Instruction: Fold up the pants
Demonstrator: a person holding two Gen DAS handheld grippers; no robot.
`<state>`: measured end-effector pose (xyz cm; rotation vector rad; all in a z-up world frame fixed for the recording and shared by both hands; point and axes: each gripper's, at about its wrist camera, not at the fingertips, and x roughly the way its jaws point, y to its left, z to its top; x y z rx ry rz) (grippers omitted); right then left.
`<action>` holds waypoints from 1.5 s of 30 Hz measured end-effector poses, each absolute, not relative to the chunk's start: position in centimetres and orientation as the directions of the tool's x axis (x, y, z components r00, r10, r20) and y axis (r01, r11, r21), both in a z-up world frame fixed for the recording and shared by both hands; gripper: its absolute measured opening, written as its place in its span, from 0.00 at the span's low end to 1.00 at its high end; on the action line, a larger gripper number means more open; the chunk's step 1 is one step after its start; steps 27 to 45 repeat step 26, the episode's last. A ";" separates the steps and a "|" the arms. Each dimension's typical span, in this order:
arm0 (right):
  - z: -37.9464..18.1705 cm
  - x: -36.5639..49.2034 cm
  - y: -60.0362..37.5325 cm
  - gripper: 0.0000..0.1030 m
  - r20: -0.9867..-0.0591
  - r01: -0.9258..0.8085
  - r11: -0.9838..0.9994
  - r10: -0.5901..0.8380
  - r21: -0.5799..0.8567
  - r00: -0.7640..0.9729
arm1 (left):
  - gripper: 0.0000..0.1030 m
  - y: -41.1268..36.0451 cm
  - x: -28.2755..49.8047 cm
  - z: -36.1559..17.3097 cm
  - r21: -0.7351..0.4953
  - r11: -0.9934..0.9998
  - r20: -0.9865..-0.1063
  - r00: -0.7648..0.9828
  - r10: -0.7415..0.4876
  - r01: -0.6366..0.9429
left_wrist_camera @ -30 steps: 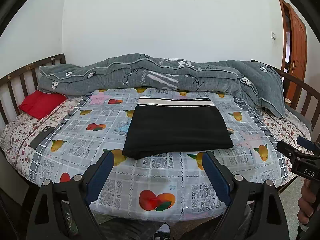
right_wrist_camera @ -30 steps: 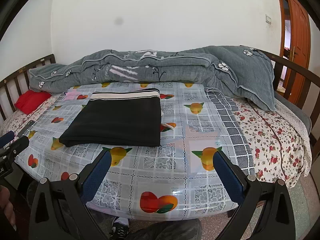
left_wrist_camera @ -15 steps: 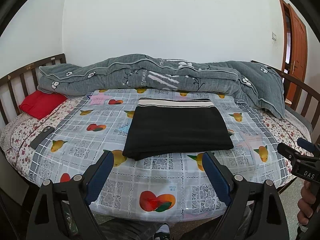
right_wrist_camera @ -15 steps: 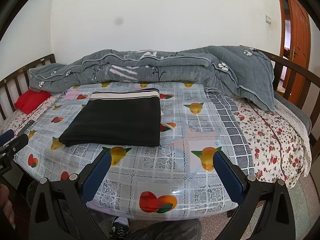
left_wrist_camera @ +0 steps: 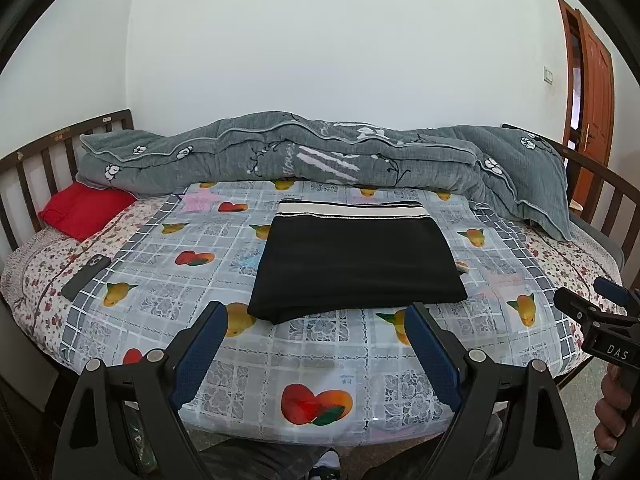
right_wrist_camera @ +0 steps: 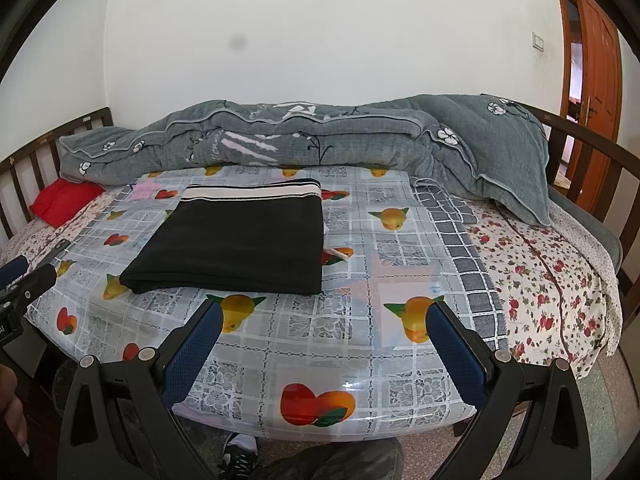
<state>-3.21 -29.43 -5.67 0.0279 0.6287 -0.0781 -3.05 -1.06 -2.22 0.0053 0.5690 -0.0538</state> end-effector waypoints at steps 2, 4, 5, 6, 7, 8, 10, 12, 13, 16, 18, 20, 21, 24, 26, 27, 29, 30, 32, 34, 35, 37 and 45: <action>-5.6 -3.2 -29.4 0.97 -0.587 0.081 0.997 -0.065 0.001 0.807 | 0.87 -1.1 -3.0 -2.2 -0.009 0.999 -0.538 0.841 -0.048 0.052; -5.6 -3.3 -29.3 0.97 -0.583 0.078 0.997 -0.063 0.002 0.810 | 0.87 -1.0 -3.0 -2.2 -0.009 0.999 -0.539 0.841 -0.048 0.052; -5.5 -3.4 -29.2 0.97 -0.582 0.077 0.997 -0.062 0.001 0.811 | 0.87 -1.0 -3.0 -2.2 -0.009 0.999 -0.539 0.841 -0.049 0.052; -5.4 -3.4 -29.1 0.97 -0.581 0.076 0.997 -0.063 -0.001 0.811 | 0.87 -0.9 -3.0 -2.2 -0.009 0.999 -0.539 0.841 -0.049 0.052; -5.4 -3.5 -29.1 0.97 -0.580 0.077 0.997 -0.065 -0.004 0.812 | 0.87 -1.0 -3.1 -2.2 -0.009 0.999 -0.538 0.842 -0.048 0.051; -5.2 -3.6 -29.0 0.97 -0.578 0.077 0.997 -0.066 -0.005 0.813 | 0.87 -1.0 -3.1 -2.1 -0.010 0.999 -0.537 0.842 -0.047 0.049; -5.1 -3.8 -28.9 0.97 -0.575 0.073 0.997 -0.063 -0.005 0.816 | 0.87 -1.1 -3.2 -2.1 -0.009 0.999 -0.536 0.843 -0.045 0.048; -5.0 -3.8 -29.0 0.97 -0.574 0.073 0.997 -0.062 -0.003 0.817 | 0.87 -1.0 -3.2 -2.1 -0.011 0.999 -0.537 0.842 -0.047 0.049; -5.0 -3.9 -29.0 0.97 -0.573 0.073 0.997 -0.061 -0.002 0.818 | 0.87 -1.0 -3.2 -2.1 -0.012 0.999 -0.537 0.842 -0.048 0.049; -4.9 -4.0 -29.2 0.97 -0.571 0.072 0.997 -0.059 0.001 0.819 | 0.87 -1.0 -3.2 -2.1 -0.012 0.999 -0.536 0.843 -0.047 0.048; -4.9 -3.9 -29.2 0.97 -0.572 0.072 0.997 -0.060 -0.002 0.818 | 0.87 -1.0 -3.2 -2.1 -0.012 0.999 -0.536 0.843 -0.048 0.049; -4.8 -4.1 -29.1 0.97 -0.571 0.073 0.997 -0.063 -0.006 0.819 | 0.87 -1.0 -3.2 -2.0 -0.012 0.999 -0.536 0.843 -0.046 0.047; -4.7 -4.2 -29.1 0.97 -0.568 0.072 0.997 -0.063 -0.006 0.821 | 0.87 -1.0 -3.2 -2.0 -0.013 0.999 -0.536 0.843 -0.046 0.046; -4.5 -4.3 -28.9 0.97 -0.566 0.071 0.997 -0.064 -0.009 0.822 | 0.87 -1.0 -3.3 -1.9 -0.001 0.999 -0.533 0.845 -0.039 0.045; -4.5 -4.4 -28.7 0.97 -0.564 0.070 0.997 -0.065 -0.013 0.823 | 0.87 -1.1 -3.5 -1.7 0.015 0.998 -0.520 0.853 -0.038 0.053; -4.5 -4.4 -28.7 0.97 -0.564 0.070 0.997 -0.065 -0.013 0.823 | 0.87 -1.1 -3.5 -1.7 0.015 0.998 -0.520 0.853 -0.038 0.053; -4.5 -4.4 -28.7 0.97 -0.564 0.070 0.997 -0.065 -0.013 0.823 | 0.87 -1.1 -3.5 -1.7 0.015 0.998 -0.520 0.853 -0.038 0.053; -4.5 -4.4 -28.7 0.97 -0.564 0.070 0.997 -0.065 -0.013 0.823 | 0.87 -1.1 -3.5 -1.7 0.015 0.998 -0.520 0.853 -0.038 0.053; -4.5 -4.4 -28.7 0.97 -0.564 0.070 0.997 -0.065 -0.013 0.823 | 0.87 -1.1 -3.5 -1.7 0.015 0.998 -0.520 0.853 -0.038 0.053; -4.5 -4.4 -28.7 0.97 -0.564 0.070 0.997 -0.065 -0.013 0.823 | 0.87 -1.1 -3.5 -1.7 0.015 0.998 -0.520 0.853 -0.038 0.053; -4.5 -4.4 -28.7 0.97 -0.564 0.070 0.997 -0.065 -0.013 0.823 | 0.87 -1.1 -3.5 -1.7 0.015 0.998 -0.520 0.853 -0.038 0.053; -4.5 -4.4 -28.7 0.97 -0.564 0.070 0.997 -0.065 -0.013 0.823 | 0.87 -1.1 -3.5 -1.7 0.015 0.998 -0.520 0.853 -0.038 0.053; -4.5 -4.4 -28.7 0.97 -0.564 0.070 0.997 -0.065 -0.013 0.823 | 0.87 -1.1 -3.5 -1.7 0.015 0.998 -0.520 0.853 -0.038 0.053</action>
